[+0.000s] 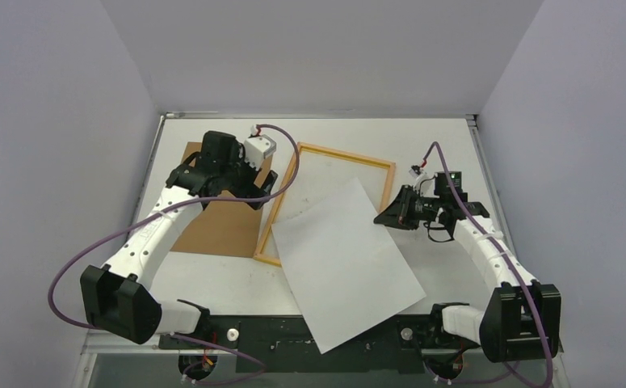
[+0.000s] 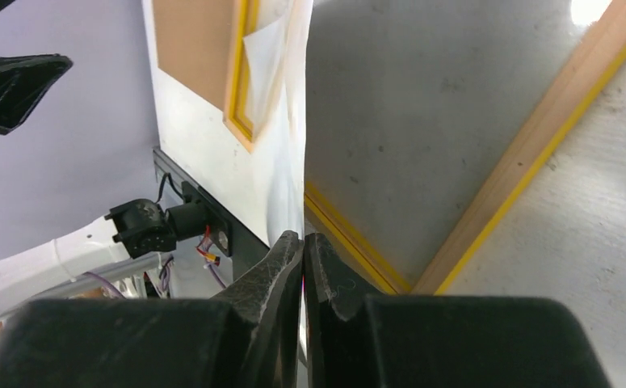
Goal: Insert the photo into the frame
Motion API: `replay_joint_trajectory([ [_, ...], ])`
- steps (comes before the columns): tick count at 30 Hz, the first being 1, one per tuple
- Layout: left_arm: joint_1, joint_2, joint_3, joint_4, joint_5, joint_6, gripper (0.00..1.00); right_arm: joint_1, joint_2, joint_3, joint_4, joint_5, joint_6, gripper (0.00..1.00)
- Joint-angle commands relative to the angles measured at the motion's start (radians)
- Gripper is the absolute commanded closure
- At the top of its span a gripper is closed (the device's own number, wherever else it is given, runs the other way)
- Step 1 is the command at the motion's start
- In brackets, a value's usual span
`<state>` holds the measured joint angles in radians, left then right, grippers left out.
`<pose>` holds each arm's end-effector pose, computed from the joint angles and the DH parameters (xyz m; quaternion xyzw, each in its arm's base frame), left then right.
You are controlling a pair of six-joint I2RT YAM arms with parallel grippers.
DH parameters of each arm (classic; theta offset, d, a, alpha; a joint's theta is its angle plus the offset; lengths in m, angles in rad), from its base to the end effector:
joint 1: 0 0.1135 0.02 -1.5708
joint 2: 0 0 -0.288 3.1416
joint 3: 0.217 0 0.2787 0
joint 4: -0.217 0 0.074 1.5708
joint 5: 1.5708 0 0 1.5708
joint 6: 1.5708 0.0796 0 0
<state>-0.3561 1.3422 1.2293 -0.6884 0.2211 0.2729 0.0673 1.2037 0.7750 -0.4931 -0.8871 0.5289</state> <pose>0.3102 -0.1340 0.3140 0.3244 0.8632 -0.1177 0.3685 0.2595 0.0793 0.2247 0.0626 0.8647 0.4734 0.1558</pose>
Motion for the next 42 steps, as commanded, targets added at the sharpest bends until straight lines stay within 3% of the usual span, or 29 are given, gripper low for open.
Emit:
replay_joint_trajectory([
  [1, 0.007, -0.007, 0.079, 0.011, 0.007, 0.0, 0.01, 0.01, -0.048, 0.072, 0.103, -0.068, 0.004, 0.95],
  [16, 0.054, 0.011, 0.142, -0.006, 0.013, -0.037, 0.02, -0.059, -0.079, 0.102, 0.106, 0.058, 0.022, 0.95],
  [27, 0.069, 0.005, 0.117, -0.01, 0.01, -0.039, 0.02, -0.066, -0.079, -0.032, 0.346, 0.188, 0.243, 0.95],
  [42, 0.076, 0.015, 0.085, 0.003, -0.017, -0.042, 0.01, -0.023, -0.003, -0.067, 0.459, 0.365, 0.383, 0.95],
])
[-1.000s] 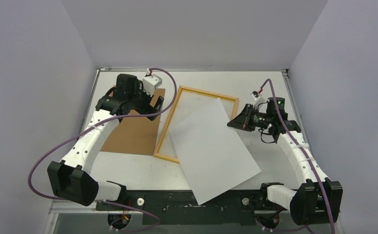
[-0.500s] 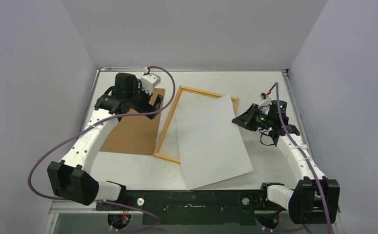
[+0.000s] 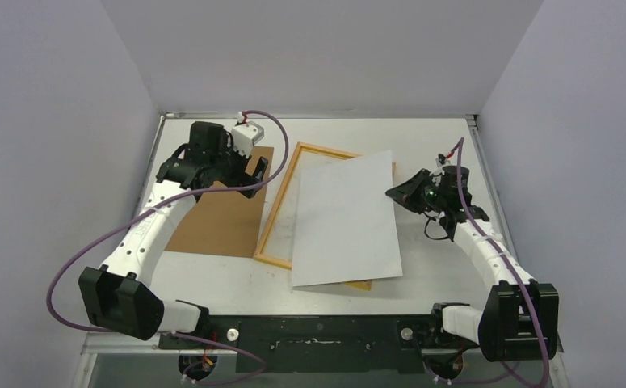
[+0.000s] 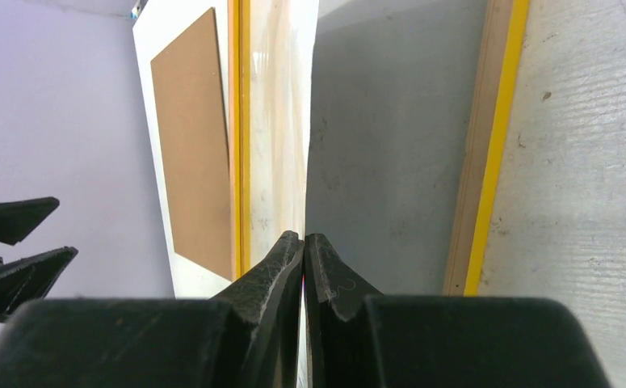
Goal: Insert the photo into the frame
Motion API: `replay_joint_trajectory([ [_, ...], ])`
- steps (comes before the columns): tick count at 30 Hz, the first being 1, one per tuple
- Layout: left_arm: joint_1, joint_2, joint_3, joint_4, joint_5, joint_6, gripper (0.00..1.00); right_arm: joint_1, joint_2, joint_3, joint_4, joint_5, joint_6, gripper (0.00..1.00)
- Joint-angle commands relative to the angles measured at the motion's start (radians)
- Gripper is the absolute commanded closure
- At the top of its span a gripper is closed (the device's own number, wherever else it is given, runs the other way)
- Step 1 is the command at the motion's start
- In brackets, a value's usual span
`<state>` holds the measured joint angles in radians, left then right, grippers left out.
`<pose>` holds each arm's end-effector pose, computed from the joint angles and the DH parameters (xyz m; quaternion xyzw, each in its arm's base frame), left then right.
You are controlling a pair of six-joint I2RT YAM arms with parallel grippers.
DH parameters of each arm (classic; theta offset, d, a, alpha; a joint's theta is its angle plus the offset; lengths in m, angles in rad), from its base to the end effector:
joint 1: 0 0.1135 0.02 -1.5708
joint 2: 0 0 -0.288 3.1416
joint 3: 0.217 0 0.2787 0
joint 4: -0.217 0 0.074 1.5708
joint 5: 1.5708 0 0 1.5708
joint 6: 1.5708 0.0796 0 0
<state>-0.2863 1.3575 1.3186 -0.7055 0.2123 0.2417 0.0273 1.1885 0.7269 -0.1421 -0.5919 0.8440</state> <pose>0.3262 -0.1135 0.3415 0.2787 0.8680 -0.1059 0.3970 0.2969 0.0525 0.2337 0.2118 0.8311 0.4218 0.2942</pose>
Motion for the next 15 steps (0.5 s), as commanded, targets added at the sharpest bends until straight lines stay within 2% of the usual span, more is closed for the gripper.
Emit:
replay_joint_trajectory([
  [1, 0.007, 0.001, -0.01, 0.02, -0.009, -0.008, 0.01, 0.026, 0.015, -0.027, 0.128, 0.081, 0.087, 0.95],
  [8, 0.037, 0.031, -0.035, 0.004, 0.009, 0.039, 0.02, 0.109, 0.057, -0.06, 0.21, 0.177, 0.161, 0.95],
  [15, 0.104, 0.084, -0.066, 0.008, 0.015, 0.096, 0.02, 0.134, 0.079, -0.056, 0.227, 0.232, 0.17, 0.95],
])
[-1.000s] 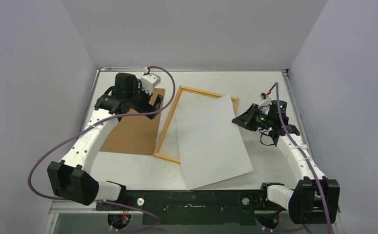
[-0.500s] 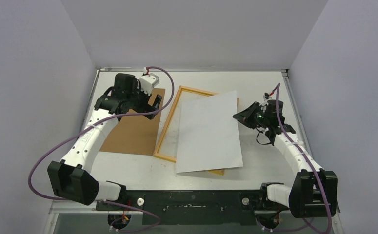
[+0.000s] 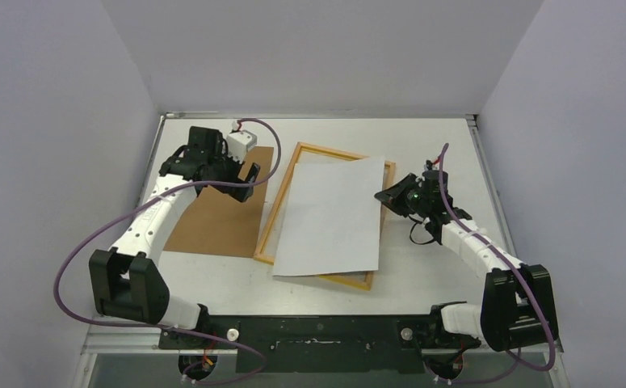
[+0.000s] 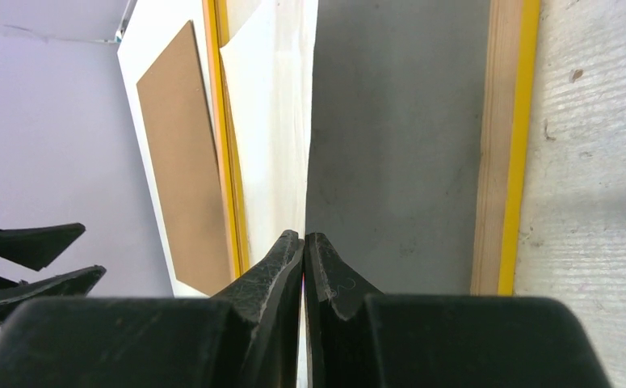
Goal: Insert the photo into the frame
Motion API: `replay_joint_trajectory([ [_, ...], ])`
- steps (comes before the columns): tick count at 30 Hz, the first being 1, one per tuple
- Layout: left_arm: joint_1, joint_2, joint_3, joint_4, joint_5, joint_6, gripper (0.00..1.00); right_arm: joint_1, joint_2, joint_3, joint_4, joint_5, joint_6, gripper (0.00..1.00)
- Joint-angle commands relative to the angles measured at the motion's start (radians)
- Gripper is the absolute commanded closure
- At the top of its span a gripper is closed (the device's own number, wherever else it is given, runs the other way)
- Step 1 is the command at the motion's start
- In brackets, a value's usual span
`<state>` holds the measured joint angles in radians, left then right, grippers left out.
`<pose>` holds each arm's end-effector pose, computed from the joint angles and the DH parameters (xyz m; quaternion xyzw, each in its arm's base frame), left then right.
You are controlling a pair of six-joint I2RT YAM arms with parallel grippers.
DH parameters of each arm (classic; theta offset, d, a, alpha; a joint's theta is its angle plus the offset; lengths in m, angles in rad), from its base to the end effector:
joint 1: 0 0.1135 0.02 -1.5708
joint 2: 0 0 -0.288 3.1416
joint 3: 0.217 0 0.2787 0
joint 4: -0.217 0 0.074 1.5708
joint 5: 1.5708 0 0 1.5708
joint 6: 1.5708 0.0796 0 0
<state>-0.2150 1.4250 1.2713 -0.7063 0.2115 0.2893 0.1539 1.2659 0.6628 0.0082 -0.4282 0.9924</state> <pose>0.3436 -0.0921 0.3010 0.2682 0.8936 -0.0860 0.3495 0.3042 0.0806 0.2012 0.2604 0.8289 0.4061 0.2831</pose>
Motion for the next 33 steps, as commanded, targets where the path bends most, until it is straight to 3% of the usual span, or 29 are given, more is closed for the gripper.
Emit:
replay_joint_trajectory([
  [1, 0.037, 0.018, -0.026, 0.011, 0.019, 0.053, 0.02, 0.008, 0.001, 0.007, 0.074, 0.079, 0.019, 0.95],
  [12, 0.042, 0.028, -0.088, 0.064, -0.03, 0.098, 0.01, 0.014, -0.024, -0.044, 0.1, 0.149, 0.051, 0.95],
  [21, 0.061, 0.055, -0.16, 0.089, -0.04, 0.18, 0.0, 0.107, 0.029, -0.042, 0.154, 0.229, 0.082, 0.95],
  [23, 0.06, 0.066, -0.168, 0.089, -0.044, 0.186, 0.06, 0.117, 0.04, -0.038, 0.16, 0.238, 0.082, 0.95],
  [33, 0.063, 0.073, -0.163, 0.082, -0.033, 0.177, 0.06, 0.118, 0.017, -0.027, 0.122, 0.314, 0.066, 0.95],
])
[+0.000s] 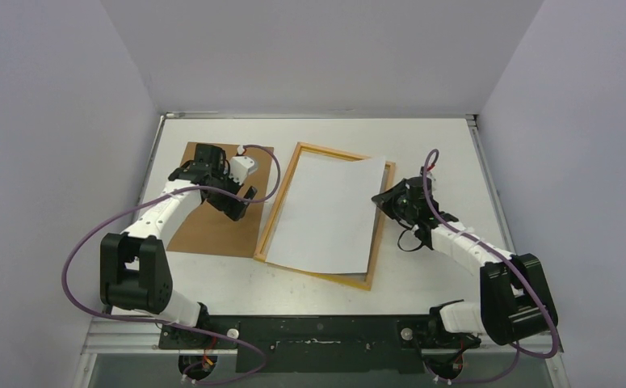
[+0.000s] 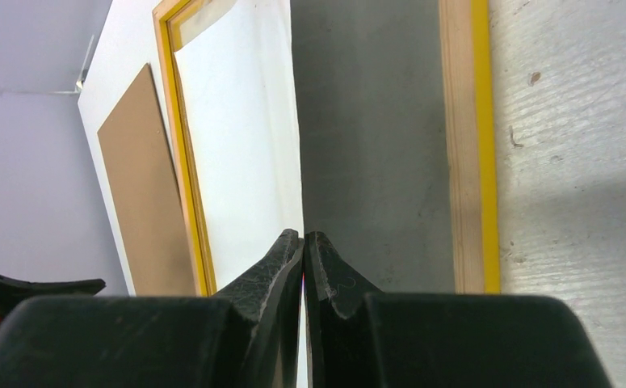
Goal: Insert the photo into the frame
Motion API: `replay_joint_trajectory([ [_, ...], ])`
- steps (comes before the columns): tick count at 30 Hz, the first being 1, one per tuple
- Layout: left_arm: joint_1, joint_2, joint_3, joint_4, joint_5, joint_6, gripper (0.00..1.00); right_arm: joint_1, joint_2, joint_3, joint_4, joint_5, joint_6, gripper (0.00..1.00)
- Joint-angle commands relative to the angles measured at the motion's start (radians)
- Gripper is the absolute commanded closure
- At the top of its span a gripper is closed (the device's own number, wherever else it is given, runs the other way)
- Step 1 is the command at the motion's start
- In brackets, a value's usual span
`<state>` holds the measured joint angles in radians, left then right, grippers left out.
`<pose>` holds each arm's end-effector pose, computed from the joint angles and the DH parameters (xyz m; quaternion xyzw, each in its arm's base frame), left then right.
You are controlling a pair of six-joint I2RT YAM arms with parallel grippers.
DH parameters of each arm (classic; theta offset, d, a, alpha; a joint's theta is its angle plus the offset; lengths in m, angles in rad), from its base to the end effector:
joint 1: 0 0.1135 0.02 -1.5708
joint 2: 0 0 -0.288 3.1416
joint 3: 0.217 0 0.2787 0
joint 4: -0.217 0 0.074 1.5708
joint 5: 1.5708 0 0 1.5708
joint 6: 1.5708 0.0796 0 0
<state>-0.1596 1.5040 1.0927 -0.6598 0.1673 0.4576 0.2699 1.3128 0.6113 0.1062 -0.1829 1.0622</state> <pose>0.3408 -0.0683 0.2132 0.3130 0.9137 -0.0435 0.2557 0.3038 0.0991 0.1768 0.3000 0.8281 0.3518 0.3171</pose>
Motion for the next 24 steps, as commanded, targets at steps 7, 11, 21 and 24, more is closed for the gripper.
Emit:
replay_joint_trajectory([
  [7, 0.006, -0.004, 0.018, 0.028, 0.016, 0.003, 0.06, 0.01, -0.048, -0.013, 0.049, 0.109, 0.021, 0.95],
  [11, 0.006, -0.014, 0.019, 0.019, 0.021, 0.0, 0.06, 0.03, -0.021, -0.009, 0.069, 0.109, 0.023, 0.95],
  [21, 0.006, -0.025, 0.016, 0.011, 0.025, 0.001, 0.06, 0.039, 0.023, -0.002, 0.099, 0.088, 0.01, 0.95],
  [24, 0.006, -0.027, 0.014, 0.013, 0.027, -0.002, 0.06, 0.039, 0.022, -0.005, 0.099, 0.091, 0.006, 0.95],
])
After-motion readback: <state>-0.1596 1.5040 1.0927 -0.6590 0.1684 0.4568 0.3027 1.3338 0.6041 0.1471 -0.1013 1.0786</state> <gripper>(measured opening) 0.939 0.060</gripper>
